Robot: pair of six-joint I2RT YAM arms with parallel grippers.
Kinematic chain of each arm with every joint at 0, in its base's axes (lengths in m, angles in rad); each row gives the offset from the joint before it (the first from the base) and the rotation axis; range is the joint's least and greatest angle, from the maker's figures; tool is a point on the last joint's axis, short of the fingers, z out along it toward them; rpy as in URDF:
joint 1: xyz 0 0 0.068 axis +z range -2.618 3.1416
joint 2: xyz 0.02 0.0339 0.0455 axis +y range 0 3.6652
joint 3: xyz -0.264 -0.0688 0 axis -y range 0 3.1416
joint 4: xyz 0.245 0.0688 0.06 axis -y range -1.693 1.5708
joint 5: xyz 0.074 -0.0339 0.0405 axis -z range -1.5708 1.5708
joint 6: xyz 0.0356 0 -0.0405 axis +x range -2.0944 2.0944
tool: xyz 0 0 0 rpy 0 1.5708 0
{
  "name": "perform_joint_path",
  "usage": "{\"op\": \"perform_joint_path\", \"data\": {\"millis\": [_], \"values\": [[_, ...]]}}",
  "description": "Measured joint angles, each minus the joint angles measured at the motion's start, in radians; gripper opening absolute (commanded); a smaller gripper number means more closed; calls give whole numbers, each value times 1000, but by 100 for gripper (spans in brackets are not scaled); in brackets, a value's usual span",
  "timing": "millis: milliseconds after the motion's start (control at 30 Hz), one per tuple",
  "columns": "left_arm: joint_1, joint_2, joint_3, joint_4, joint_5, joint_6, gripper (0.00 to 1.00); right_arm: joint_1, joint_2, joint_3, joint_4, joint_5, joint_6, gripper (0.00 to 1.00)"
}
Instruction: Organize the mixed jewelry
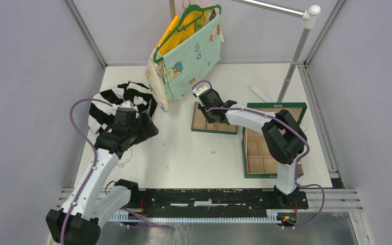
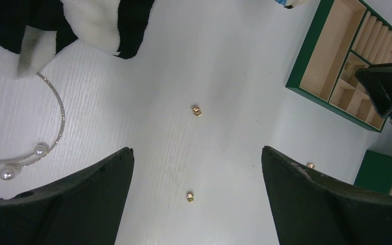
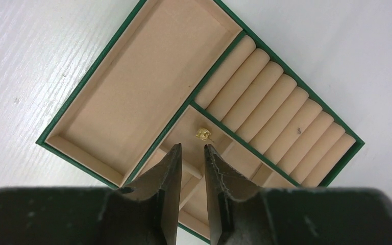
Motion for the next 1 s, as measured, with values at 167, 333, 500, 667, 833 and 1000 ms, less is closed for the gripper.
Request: {"op": "perform_joint_path", "data": {"millis": [167,333,500,667,833,1000], "values": [[-1,17,0,-1,-1,0,100,5,-75,-61,7,-5,0,30],[-43,21,-14,8,-27,-2,100,56,-231,-160,27,-5,3,32],[-196,-2,-63,20,-140,-66,100,169,-342,-292,69,-15,36,33],[-372,26,-72,23,-235,-146,100,222,-388,-453,79,-45,102,39],[-389,131,-72,21,-246,-185,100,219,-390,-528,81,-69,164,42],[-389,152,-50,19,-264,-185,100,220,-390,-537,94,-79,195,41]]}}
